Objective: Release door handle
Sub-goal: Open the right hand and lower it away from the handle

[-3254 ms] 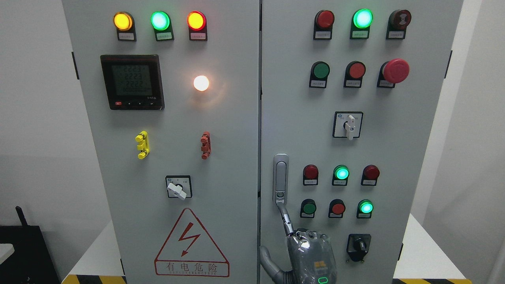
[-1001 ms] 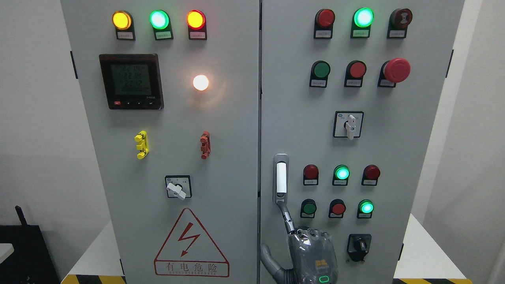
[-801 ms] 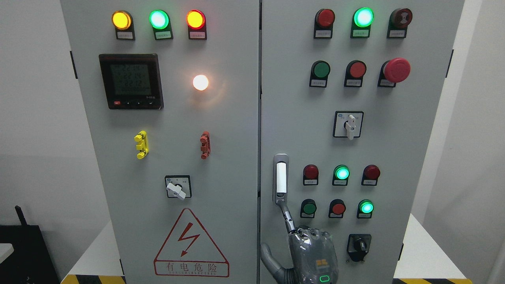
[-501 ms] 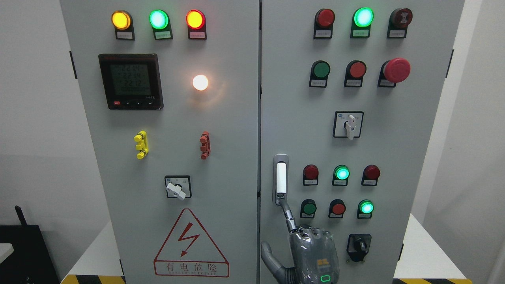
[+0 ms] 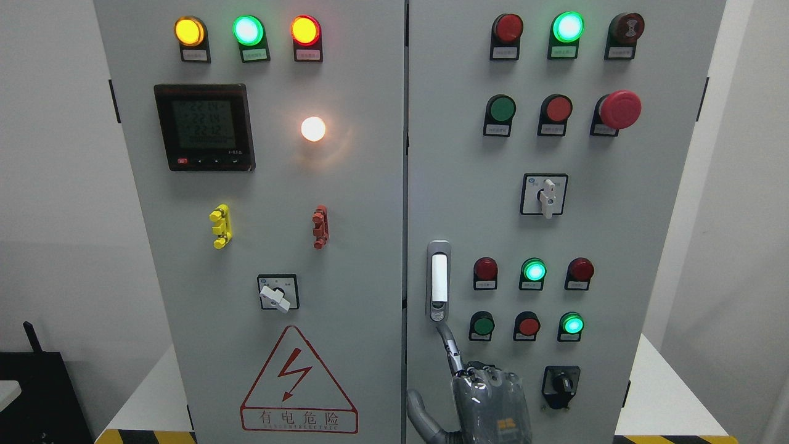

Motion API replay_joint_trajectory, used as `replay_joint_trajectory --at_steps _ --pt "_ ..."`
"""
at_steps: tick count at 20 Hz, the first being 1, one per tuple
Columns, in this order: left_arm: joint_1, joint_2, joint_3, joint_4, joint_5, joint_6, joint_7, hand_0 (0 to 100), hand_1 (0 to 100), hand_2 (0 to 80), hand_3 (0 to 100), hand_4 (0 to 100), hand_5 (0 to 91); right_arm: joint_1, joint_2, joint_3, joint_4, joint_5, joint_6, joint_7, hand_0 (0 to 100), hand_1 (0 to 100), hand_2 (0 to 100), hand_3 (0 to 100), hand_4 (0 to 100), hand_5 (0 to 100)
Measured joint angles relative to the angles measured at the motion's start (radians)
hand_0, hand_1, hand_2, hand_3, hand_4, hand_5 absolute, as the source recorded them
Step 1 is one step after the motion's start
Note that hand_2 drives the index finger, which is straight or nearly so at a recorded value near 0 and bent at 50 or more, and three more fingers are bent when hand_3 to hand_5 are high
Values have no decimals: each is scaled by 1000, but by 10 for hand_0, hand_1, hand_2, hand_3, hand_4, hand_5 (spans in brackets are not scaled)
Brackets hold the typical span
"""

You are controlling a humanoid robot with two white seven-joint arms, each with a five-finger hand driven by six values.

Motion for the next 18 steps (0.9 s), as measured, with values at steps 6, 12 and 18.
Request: replay_joint_trajectory --at_steps 6,12,18 --pt "0 0 0 0 0 0 0 120 389 0 0 0 0 53 -3 -1 -48 -3 -44 -23 470 200 194 1000 924 993" --pt "0 0 0 0 0 0 0 120 389 0 0 0 0 104 -6 -10 -100 -6 -105 -62 486 178 453 1000 920 996" --pt "0 0 0 0 0 0 0 120 389 0 0 0 0 125 -8 -24 -143 -41 -139 -75 526 89 599 1000 920 995"
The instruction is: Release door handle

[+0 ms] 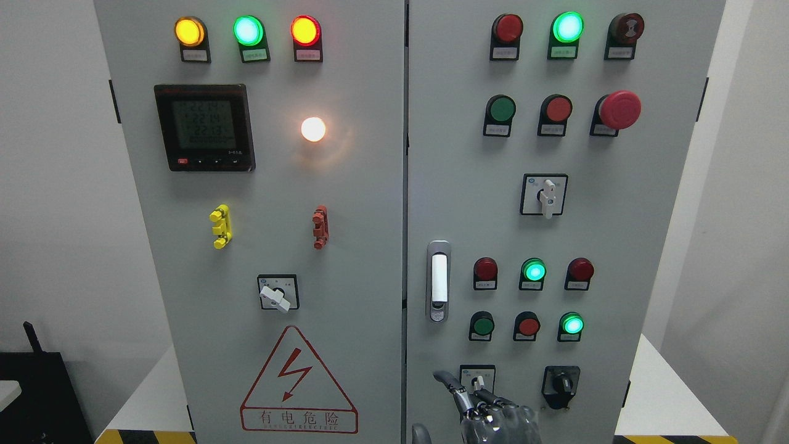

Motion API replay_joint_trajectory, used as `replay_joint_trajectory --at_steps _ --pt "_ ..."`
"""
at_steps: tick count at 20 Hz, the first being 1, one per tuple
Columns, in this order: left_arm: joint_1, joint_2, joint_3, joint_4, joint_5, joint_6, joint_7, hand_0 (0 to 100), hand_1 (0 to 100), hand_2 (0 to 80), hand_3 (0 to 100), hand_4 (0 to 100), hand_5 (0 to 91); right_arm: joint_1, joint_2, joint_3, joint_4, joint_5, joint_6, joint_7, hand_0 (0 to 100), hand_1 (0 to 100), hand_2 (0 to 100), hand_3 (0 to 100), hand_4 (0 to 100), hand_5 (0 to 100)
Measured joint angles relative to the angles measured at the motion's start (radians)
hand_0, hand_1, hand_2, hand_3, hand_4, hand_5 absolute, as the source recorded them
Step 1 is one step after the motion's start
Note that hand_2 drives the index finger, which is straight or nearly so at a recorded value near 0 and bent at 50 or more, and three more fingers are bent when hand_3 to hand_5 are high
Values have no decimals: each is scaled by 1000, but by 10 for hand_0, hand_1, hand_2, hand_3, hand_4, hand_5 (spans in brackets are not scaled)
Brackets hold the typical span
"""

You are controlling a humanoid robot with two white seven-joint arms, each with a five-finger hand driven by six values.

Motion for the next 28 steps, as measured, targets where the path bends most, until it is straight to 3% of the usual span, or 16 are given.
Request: replay_joint_trajectory --at_steps 3,12,15,21,28 --pt "0 0 0 0 0 0 0 120 389 0 0 0 0 5 0 -6 -15 -37 -23 -3 532 0 659 1000 920 997" --pt "0 0 0 0 0 0 0 120 389 0 0 0 0 11 2 -15 -45 -170 -62 -15 474 0 785 1000 932 994" --pt "0 0 0 0 0 0 0 120 389 0 0 0 0 14 3 -17 -51 -190 -62 -15 464 0 835 1000 988 984" --pt "0 0 0 0 0 0 0 120 389 0 0 0 0 15 5 -17 -59 -212 -50 -18 464 0 943 1000 1000 977" --pt "0 0 0 0 0 0 0 120 389 0 0 0 0 -8 6 -14 -70 -198 29 -6 452 8 990 1000 1000 976"
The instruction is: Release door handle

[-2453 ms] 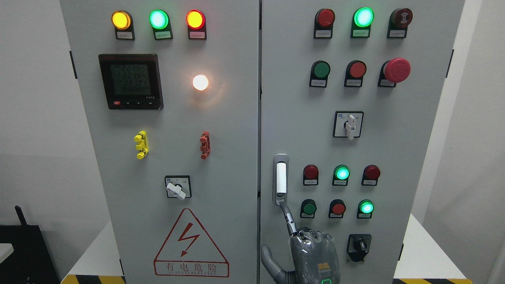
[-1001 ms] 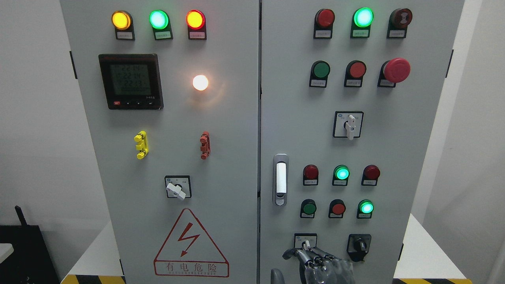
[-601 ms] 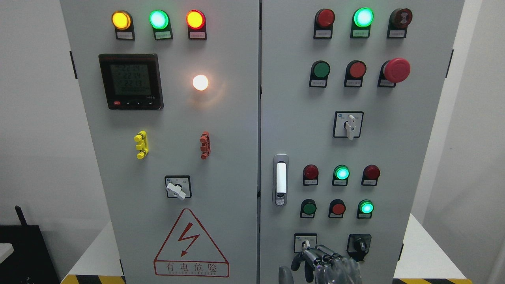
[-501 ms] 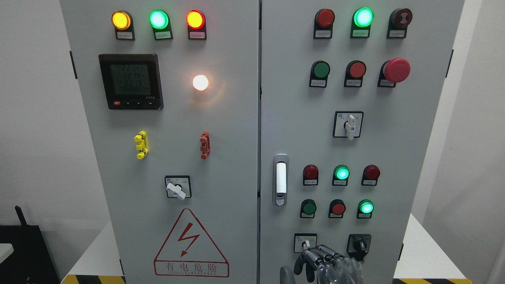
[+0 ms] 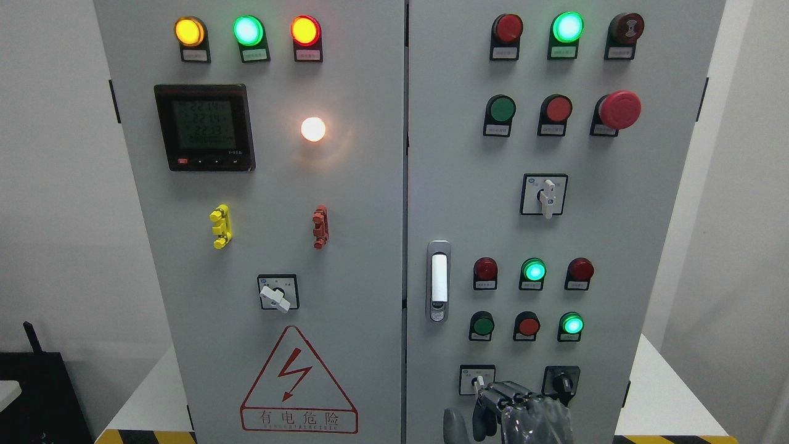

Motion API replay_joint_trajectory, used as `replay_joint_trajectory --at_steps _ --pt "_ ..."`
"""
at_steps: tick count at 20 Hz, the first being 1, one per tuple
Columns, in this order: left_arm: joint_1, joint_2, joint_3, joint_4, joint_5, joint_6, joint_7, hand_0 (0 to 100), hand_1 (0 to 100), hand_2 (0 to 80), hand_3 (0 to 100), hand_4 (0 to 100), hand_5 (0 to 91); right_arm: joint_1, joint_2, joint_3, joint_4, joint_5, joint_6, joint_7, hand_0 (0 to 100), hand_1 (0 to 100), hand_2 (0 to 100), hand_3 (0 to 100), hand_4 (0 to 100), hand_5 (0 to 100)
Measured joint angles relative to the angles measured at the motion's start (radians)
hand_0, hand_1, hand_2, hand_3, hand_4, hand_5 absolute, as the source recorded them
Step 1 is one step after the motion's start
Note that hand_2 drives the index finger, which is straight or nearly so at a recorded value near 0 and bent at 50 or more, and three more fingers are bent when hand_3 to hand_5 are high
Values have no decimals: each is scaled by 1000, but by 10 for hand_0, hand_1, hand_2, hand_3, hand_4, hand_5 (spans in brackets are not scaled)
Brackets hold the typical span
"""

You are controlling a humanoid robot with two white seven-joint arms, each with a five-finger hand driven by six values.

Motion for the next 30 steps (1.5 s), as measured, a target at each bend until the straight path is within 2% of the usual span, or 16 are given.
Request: replay_joint_trajectory --at_steps 5,11,22,25,30 --pt "0 0 0 0 0 0 0 120 389 0 0 0 0 -15 1 2 -11 63 30 2 433 58 993 1000 1000 973" --pt "0 0 0 0 0 0 0 120 389 0 0 0 0 -40 1 9 -24 196 34 9 421 88 993 1000 1000 975" --pt "0 0 0 0 0 0 0 120 389 0 0 0 0 -88 2 17 -44 373 43 91 403 122 997 1000 1000 978" --pt "0 0 0 0 0 0 0 120 389 0 0 0 0 -93 2 19 -48 404 84 124 402 122 998 1000 1000 977" --pt "0 0 0 0 0 0 0 120 389 0 0 0 0 -97 2 26 -53 433 142 153 398 121 996 1000 1000 978"
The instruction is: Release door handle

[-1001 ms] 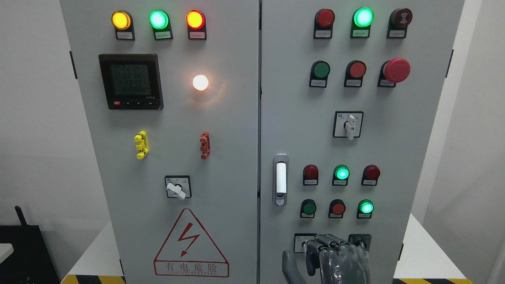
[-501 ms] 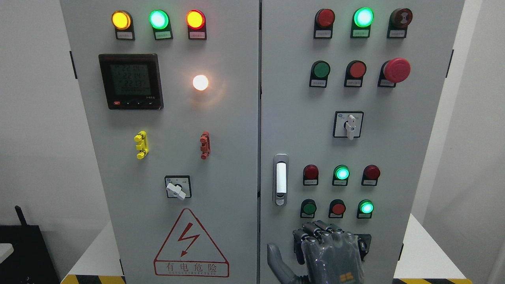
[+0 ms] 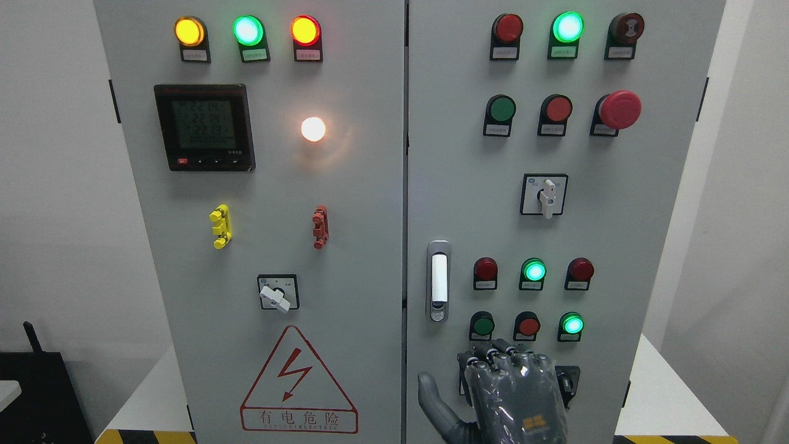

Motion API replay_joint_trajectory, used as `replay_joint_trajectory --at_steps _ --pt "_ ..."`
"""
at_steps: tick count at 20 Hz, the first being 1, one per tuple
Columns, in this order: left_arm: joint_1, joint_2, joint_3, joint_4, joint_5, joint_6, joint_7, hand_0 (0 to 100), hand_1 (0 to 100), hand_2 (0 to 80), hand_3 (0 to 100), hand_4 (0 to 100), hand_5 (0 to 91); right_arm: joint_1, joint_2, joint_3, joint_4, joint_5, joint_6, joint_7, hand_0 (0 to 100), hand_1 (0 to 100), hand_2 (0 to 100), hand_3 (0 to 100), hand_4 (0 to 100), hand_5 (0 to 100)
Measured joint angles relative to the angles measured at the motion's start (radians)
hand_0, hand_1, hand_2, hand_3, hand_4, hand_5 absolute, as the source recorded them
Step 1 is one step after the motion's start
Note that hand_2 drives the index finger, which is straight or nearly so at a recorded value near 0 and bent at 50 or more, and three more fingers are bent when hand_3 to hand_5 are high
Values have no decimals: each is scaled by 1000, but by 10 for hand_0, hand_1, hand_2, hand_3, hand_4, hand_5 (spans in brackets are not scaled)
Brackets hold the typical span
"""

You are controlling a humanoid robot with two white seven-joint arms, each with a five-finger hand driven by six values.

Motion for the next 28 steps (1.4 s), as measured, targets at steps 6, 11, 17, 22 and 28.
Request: replay_joint_trajectory --at_steps 6,11,17,22,28 --pt "0 0 0 0 0 0 0 120 389 0 0 0 0 -1 0 19 -2 13 66 24 398 113 997 1000 1000 975" --pt "0 0 0 0 0 0 0 120 389 0 0 0 0 -4 0 32 0 15 85 35 403 106 996 1000 1000 974" --pt "0 0 0 0 0 0 0 120 389 0 0 0 0 -19 0 40 11 15 103 62 414 72 996 1000 1000 973" --pt "0 0 0 0 0 0 0 120 389 0 0 0 0 -37 0 41 25 11 113 70 418 61 1000 1000 1000 971" --pt "0 0 0 0 0 0 0 120 389 0 0 0 0 -49 0 42 37 5 113 72 425 52 1000 1000 1000 969"
